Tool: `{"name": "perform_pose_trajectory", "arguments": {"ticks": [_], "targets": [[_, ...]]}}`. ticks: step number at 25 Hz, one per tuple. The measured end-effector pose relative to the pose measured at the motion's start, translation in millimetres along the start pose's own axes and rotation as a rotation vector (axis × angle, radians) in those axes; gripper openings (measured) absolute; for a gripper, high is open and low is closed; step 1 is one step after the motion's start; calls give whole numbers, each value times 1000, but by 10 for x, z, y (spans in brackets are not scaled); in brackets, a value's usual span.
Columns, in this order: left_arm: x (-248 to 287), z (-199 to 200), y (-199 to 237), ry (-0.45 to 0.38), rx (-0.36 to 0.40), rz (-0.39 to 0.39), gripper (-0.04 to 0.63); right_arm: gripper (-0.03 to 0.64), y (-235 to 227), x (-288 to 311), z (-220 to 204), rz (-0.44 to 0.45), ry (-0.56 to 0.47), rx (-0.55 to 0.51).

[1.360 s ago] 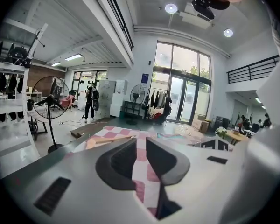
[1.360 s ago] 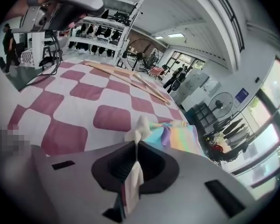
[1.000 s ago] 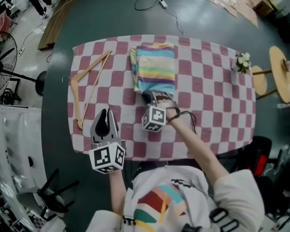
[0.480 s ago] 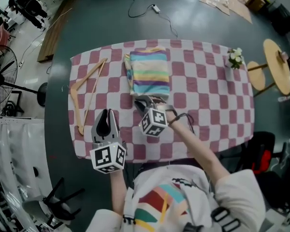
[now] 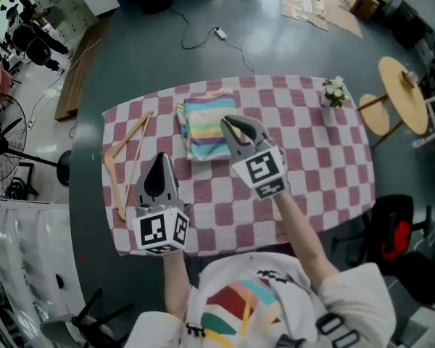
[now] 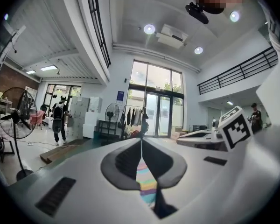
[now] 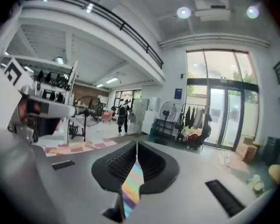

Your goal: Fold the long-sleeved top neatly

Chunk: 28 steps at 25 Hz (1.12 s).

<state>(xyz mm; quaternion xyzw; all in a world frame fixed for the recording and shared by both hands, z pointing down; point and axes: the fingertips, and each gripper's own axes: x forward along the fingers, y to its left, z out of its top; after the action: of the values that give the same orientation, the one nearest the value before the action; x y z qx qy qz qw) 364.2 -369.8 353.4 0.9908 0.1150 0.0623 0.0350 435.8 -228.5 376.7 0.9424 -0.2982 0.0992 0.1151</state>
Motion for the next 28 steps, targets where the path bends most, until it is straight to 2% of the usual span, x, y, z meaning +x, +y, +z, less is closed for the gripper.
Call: {"name": "perform_pose_trajectory", "arguments": {"ticks": [3,6,8,11,14,18,28], "targets": [[112,100,-248,-17,10,-51,8,15,-367,-390,119,-107,-59,88],[170,87,-503,-18,18,-109,8,12,-591,-758,18,-224,-38,55],[180,39,-646,-9,23,-138,8,10,-659,-967,-99,-268,-8,34],[174,-59,-806,13,30,-168,8,8,-666,-1188,-297,-294,34,39],[146,-200,-898,39,45,-182,8,8,-643,-1347,-551,-325,72,97],[157,-336,-912,74,31,-177,8,6,-553,-1413,-826,-317,133,134],[184,-342,-897,82,43,-157,8,6,-494,-1385,-753,-283,116,194]]}}
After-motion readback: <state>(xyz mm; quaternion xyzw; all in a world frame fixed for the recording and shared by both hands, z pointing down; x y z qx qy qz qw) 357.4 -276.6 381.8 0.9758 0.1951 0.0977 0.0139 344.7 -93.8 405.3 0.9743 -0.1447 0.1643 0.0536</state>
